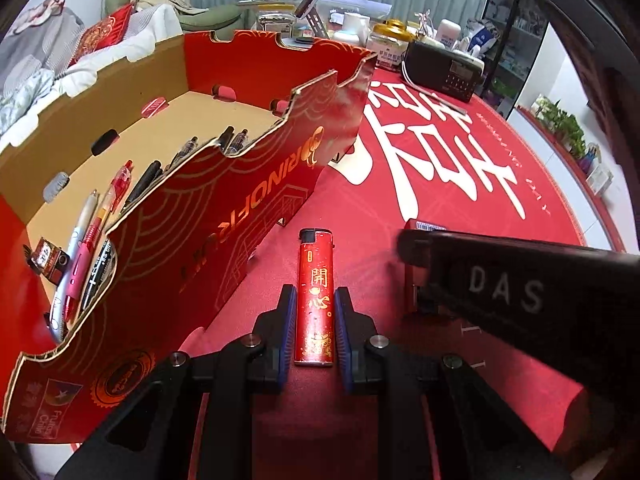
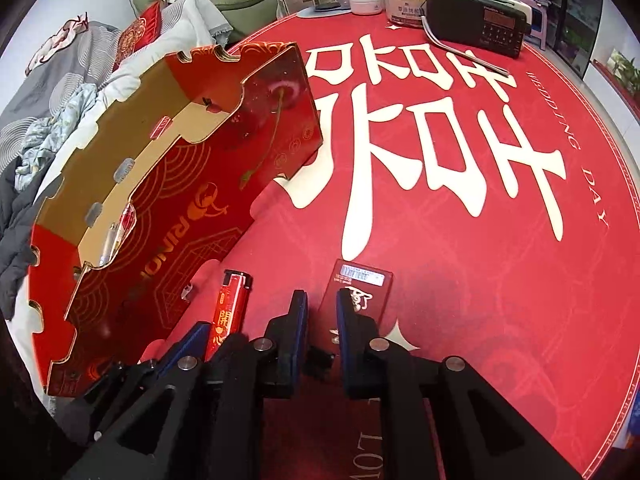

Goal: Organize rigid objects
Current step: 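Grasp the red cigarette box with the right tool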

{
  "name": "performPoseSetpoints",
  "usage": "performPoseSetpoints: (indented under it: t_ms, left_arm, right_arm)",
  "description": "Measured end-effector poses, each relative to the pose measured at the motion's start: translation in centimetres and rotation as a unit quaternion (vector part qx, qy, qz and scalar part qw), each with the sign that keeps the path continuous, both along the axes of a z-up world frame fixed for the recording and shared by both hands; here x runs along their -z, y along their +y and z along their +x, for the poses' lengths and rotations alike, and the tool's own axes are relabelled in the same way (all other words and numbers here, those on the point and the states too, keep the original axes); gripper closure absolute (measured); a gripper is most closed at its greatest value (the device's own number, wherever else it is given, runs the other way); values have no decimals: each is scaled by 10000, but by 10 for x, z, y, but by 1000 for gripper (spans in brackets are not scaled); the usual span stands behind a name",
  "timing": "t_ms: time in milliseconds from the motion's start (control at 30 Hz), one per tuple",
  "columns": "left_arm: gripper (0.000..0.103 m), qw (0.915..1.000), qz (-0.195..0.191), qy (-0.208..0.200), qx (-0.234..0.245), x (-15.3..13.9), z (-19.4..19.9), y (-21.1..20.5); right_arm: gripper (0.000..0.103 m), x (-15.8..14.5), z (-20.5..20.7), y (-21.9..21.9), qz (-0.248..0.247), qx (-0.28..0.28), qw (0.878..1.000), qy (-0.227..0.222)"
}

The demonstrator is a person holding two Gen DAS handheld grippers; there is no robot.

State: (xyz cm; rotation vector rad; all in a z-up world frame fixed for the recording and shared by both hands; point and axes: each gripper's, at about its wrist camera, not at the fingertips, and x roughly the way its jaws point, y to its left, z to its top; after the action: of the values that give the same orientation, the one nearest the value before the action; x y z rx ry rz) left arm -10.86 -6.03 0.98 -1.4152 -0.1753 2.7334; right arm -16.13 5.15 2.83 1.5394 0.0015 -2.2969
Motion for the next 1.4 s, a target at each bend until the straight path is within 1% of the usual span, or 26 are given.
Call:
performPoseSetpoints:
  t_ms: [33, 100, 133, 167, 233, 300, 367, 400, 433, 567, 667, 700, 767, 867, 967, 1000, 1033, 1067, 1100, 1133, 1167, 1200, 1233, 1267, 1333, 1400]
  left_arm:
    - [82, 9999, 119, 38, -15, 1, 1, -3]
    - [82, 9995, 301, 30, -48, 1, 1, -8]
    - [82, 9996, 262, 37, -40, 0, 1, -7]
    - [82, 9998, 199, 37, -23, 0, 1, -5]
    - [82, 9998, -175, 64, 70, 0, 2, 5]
    - [83, 9991, -403, 66, 109, 1, 2, 11]
    - [83, 9987, -487, 50, 100, 1, 1, 13]
    - [83, 9986, -520, 39, 96, 1, 1, 14]
    - [83, 9983, -569, 25, 85, 1, 1, 15]
    - [83, 9975, -708, -60, 38, 0, 9, 24]
    - [83, 9987, -484, -148, -63, -1, 11, 20]
    - [83, 9988, -465, -172, -56, -1, 10, 20]
    - [83, 9984, -536, -189, -37, -1, 12, 19]
    - [83, 9980, -622, -141, -42, -1, 18, 19]
    - [83, 9975, -680, -99, -174, -1, 28, 13]
    - [83, 9974, -680, -86, -206, -1, 31, 11]
    - [83, 9976, -644, -72, -252, -1, 34, 8]
    - [83, 9977, -607, -70, -295, -1, 36, 5]
    - [83, 9976, -594, -77, -341, -1, 37, 2]
    - [83, 9975, -597, -86, -379, -1, 37, 1]
    - [83, 9975, -569, -90, -403, -1, 37, -1]
    - [83, 9976, -560, -87, -407, -1, 38, -1]
    - [83, 9974, -586, -83, -403, -1, 38, 0]
    - [83, 9973, -618, -76, -399, -1, 38, 0]
    - [83, 9975, -560, -69, -419, -2, 38, -1]
    - [83, 9977, -512, -68, -432, -2, 38, -2]
  right_arm:
    - [58, 0, 1, -4, 3, -133, 9999, 23]
    - [57, 0, 9, -15, 414, -463, 9977, 277]
    - [59, 1, 13, -19, 598, -616, 9954, 423]
    - [70, 3, 18, -19, 826, -719, 9920, 634]
    - [88, 4, 19, -8, 888, -713, 9907, 743]
    - [93, 4, 13, 18, 802, -507, 9935, 636]
    - [98, 10, 8, 43, 873, -303, 9946, 476]
    - [100, 13, 9, 62, 665, -205, 9967, 426]
    - [101, 14, 14, 76, 690, -161, 9965, 438]
    - [101, 12, 39, 100, 738, -163, 9962, 431]
    - [101, 7, 39, 111, 237, 277, 9987, 367]
    - [101, 5, 33, 110, 14, 410, 9988, 271]
    - [101, 3, 21, 97, -297, 352, 9989, 45]
    - [101, -3, 18, 63, -160, 87, 9998, 99]
    - [99, 3, 14, 36, -18, -20, 10000, -12]
    - [95, 2, 14, 29, 22, -4, 10000, 46]
    - [80, 1, 12, 25, 33, -2, 10000, 82]
    - [46, 1, 11, 20, 87, 4, 9999, 86]
    - [26, 3, 10, 15, 115, -8, 9999, 40]
    - [15, 5, 8, 11, 81, -38, 9999, 81]
    - [16, 4, 10, 9, 116, -56, 9998, 179]
    - [21, 3, 11, 6, 260, -18, 9992, 311]
    - [47, 6, 9, 5, 280, -29, 9993, 266]
    - [61, 12, 6, 5, 368, 13, 9993, 115]
    - [66, 13, 3, 4, 480, 38, 9987, 171]
    - [66, 13, 2, -4, 729, -84, 9970, 262]
